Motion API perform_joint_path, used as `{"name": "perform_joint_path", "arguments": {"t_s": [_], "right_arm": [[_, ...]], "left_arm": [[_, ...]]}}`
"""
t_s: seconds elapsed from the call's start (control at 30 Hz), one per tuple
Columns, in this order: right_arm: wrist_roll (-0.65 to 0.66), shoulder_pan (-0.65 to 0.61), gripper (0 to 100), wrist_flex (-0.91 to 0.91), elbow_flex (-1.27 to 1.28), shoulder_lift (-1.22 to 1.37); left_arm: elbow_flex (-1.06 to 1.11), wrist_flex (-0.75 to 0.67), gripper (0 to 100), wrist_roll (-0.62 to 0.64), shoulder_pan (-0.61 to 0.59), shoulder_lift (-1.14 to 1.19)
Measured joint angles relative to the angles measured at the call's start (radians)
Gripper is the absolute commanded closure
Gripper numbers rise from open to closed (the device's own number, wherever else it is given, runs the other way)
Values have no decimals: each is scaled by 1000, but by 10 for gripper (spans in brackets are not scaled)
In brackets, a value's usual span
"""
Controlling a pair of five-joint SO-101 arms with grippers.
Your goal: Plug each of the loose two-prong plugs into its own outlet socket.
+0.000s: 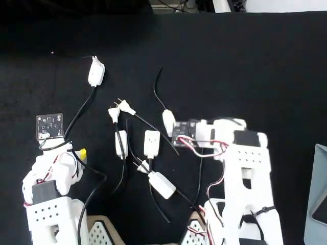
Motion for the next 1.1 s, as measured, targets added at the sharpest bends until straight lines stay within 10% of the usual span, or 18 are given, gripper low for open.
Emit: {"name": "perform_joint_path", "arguments": {"t_s": [1.1], "right_arm": [[204, -87, 794, -396, 169, 199]], "left_arm": [[11, 0, 757, 0, 0, 0]]}}
